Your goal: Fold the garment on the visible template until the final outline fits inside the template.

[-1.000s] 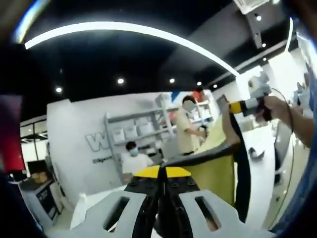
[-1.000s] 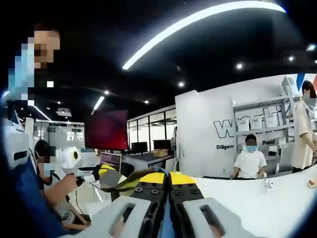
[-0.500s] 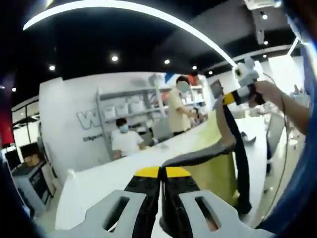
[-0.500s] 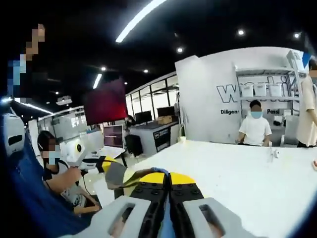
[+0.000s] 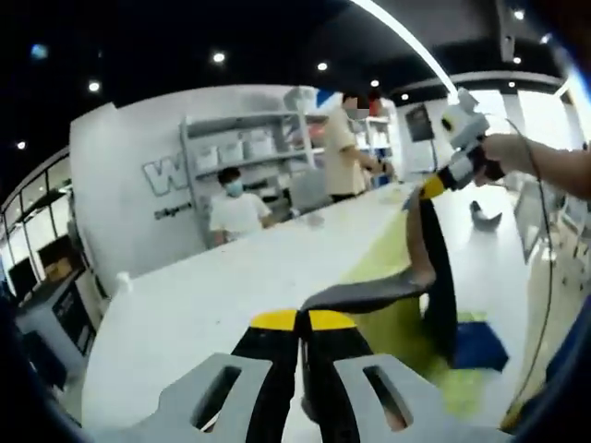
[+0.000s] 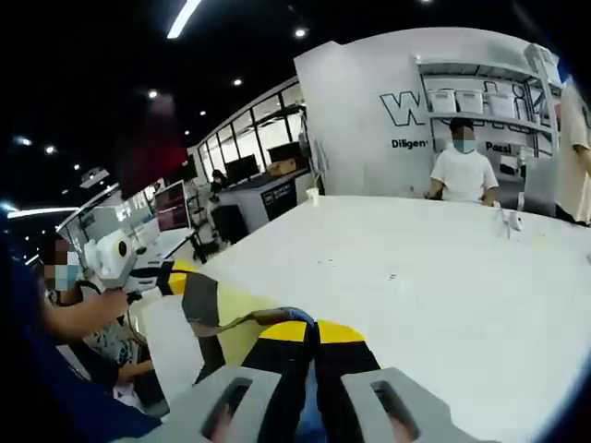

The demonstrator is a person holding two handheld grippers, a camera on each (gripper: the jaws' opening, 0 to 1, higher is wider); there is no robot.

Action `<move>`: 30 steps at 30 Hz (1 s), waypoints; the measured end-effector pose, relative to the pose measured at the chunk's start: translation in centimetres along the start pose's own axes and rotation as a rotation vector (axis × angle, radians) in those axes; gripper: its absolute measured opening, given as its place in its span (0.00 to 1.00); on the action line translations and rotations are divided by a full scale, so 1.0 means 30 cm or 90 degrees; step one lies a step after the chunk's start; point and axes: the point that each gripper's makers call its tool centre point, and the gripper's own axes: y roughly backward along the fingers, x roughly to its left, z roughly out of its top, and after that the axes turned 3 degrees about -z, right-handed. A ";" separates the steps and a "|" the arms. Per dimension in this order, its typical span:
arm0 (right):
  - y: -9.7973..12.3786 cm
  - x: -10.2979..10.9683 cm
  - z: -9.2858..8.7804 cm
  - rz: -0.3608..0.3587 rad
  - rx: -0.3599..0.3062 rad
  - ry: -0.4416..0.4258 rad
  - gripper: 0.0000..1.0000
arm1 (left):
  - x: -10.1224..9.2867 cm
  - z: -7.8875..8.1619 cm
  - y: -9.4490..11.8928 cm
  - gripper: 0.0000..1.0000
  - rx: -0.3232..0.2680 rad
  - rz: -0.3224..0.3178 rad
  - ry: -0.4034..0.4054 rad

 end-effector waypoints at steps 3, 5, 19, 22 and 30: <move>-0.048 -0.042 -0.025 -0.009 0.002 -0.004 0.00 | 0.020 -0.036 -0.059 0.00 0.013 0.007 0.000; -0.067 -0.057 -0.035 -0.011 0.004 -0.009 0.00 | 0.034 -0.062 -0.092 0.00 0.024 0.009 0.004; -0.286 -0.221 -0.119 -0.023 0.057 -0.028 0.00 | 0.113 -0.209 -0.302 0.00 0.076 0.013 0.067; -0.314 -0.241 -0.134 -0.028 0.065 -0.040 0.00 | 0.122 -0.243 -0.339 0.00 0.082 0.012 0.080; -0.452 -0.313 -0.176 -0.040 0.101 -0.007 0.00 | 0.168 -0.324 -0.439 0.00 0.116 0.026 0.101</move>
